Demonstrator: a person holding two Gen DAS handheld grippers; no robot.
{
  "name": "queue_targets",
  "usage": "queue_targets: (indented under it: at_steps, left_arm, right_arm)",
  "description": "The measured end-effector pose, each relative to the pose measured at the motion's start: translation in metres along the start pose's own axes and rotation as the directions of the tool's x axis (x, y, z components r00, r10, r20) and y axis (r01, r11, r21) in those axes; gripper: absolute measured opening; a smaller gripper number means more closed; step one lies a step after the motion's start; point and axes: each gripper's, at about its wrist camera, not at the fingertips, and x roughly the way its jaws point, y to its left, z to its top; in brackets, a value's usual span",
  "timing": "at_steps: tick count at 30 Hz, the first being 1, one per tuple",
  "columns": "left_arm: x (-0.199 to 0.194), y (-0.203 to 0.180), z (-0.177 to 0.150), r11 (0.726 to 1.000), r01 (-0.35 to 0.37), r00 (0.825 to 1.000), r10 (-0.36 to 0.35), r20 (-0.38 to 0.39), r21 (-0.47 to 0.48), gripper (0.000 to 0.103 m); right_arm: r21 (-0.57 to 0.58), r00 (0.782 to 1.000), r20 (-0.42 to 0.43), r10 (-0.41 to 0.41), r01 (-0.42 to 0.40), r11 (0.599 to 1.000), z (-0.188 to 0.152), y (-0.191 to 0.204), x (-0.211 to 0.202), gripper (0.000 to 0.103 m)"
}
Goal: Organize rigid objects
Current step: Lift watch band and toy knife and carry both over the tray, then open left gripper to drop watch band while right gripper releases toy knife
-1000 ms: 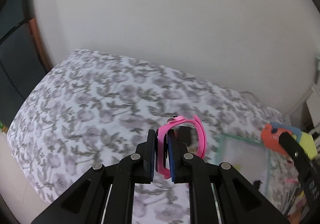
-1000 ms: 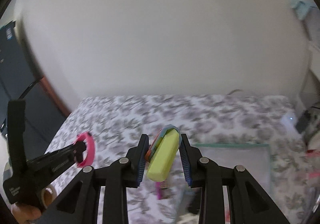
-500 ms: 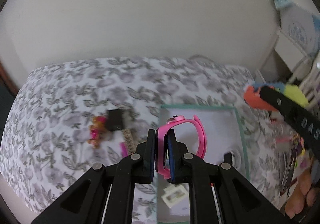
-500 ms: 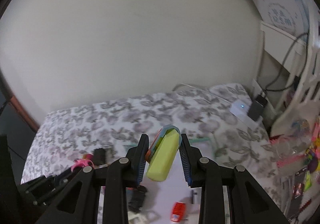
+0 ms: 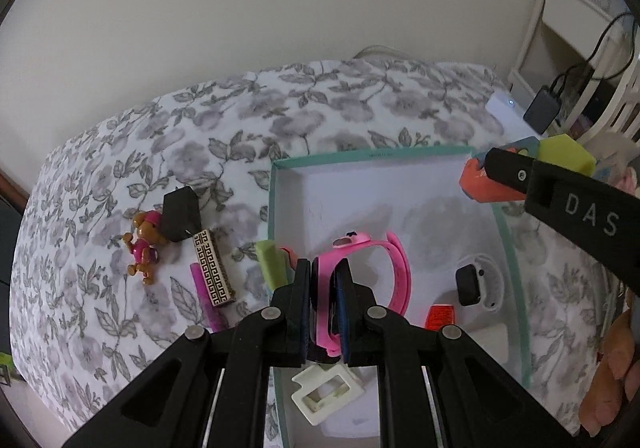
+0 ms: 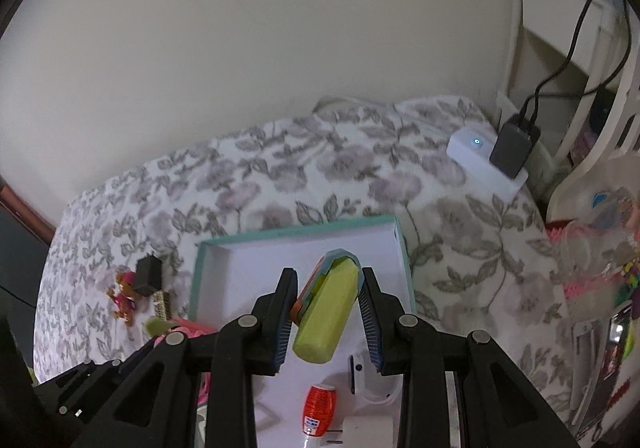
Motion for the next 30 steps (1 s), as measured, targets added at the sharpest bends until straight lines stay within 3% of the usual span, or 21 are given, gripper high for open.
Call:
queue_targets:
  at_steps: [14,30]
  left_arm:
    - [0.039,-0.009,-0.013,0.998,-0.054,0.995,0.056,-0.085,0.028,0.012]
    - [0.054,-0.009,-0.019,0.997,-0.072,0.989,0.076,-0.129,0.037,0.012]
  right_arm:
    - [-0.052,0.989,-0.133,-0.069,0.063,0.997,-0.021,-0.002,0.047,0.033]
    - [-0.105,0.977,-0.197,-0.086,0.066,0.992,-0.031,0.003,0.060,0.033]
